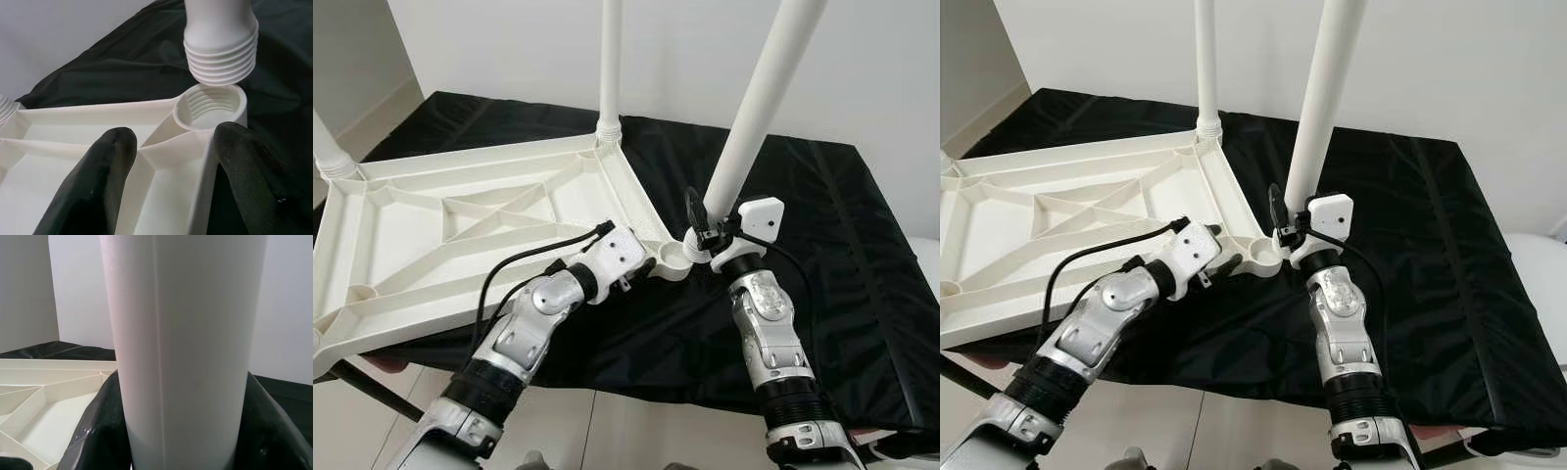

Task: Building children table

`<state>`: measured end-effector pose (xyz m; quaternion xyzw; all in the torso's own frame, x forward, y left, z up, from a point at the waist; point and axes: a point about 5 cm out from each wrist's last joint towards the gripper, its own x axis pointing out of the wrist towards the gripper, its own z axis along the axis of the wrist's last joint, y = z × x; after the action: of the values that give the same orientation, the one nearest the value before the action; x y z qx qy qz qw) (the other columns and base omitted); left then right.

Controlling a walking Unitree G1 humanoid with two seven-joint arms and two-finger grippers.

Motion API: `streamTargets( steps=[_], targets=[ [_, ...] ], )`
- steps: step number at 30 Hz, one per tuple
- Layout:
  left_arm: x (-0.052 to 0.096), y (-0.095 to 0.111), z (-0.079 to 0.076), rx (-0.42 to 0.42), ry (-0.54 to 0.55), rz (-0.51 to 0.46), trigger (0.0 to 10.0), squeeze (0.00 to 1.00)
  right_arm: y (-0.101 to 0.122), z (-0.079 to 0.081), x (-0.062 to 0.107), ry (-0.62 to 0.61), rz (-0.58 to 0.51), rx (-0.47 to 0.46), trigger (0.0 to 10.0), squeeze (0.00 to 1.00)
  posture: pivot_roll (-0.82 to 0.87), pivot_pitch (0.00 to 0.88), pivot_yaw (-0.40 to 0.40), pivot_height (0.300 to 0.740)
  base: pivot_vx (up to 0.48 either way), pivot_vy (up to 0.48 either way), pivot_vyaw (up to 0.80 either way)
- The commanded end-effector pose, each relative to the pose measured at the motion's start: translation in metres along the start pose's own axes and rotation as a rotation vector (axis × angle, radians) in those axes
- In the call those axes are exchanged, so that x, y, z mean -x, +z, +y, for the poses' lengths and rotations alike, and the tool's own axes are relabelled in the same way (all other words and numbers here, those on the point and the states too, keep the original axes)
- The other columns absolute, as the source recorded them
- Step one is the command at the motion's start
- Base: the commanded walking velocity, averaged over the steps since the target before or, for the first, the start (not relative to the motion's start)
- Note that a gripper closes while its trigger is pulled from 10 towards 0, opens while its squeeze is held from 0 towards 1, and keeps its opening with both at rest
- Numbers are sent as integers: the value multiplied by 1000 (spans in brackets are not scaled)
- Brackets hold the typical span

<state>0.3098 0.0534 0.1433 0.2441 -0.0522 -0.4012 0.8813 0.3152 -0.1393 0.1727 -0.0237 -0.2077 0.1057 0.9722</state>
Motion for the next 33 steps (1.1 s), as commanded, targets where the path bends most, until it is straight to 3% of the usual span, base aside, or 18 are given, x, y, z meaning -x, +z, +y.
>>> streamTargets(
  steps=[1, 12, 13, 17, 18, 27, 30, 33],
  targets=[
    [-1, -1, 1, -21, -1, 1, 10000, 0, 2, 1, 2, -6, -10, -2, 10000, 0, -9, 0, -14, 740, 0, 0, 0],
    [26, 9, 46, 158, 263, -101, 10000, 0, -1, 4, 1, 5, 4, -15, 10000, 0, 22, 0, -35, 740, 0, 0, 0],
    [34, 14, 58, 189, 345, -138, 10000, 0, -2, 6, -3, 17, 5, -22, 10000, 0, 29, 0, -42, 740, 0, 0, 0],
    [41, 15, 64, 220, 409, -164, 10000, 0, -3, 7, -5, 22, 6, -27, 10000, 0, 36, 0, -48, 740, 0, 0, 0],
    [48, 11, 68, 246, 495, -175, 10000, 0, -4, 8, -7, 25, 11, -40, 10000, 0, 46, 0, -57, 740, 0, 0, 0],
    [67, -3, 67, 319, 671, -162, 10000, 0, -12, 6, -4, 8, 36, -51, 10000, 0, 38, 0, -64, 740, 0, 0, 0],
    [83, -10, 67, 374, 787, -163, 10000, 0, -17, 0, 1, -16, 47, -29, 10000, 0, 35, 0, -65, 740, 0, 0, 0],
    [90, -12, 67, 373, 825, -162, 10000, 0, -16, -1, 2, -20, 43, -27, 10000, 0, 36, 0, -65, 740, 0, 0, 0]
  ],
)
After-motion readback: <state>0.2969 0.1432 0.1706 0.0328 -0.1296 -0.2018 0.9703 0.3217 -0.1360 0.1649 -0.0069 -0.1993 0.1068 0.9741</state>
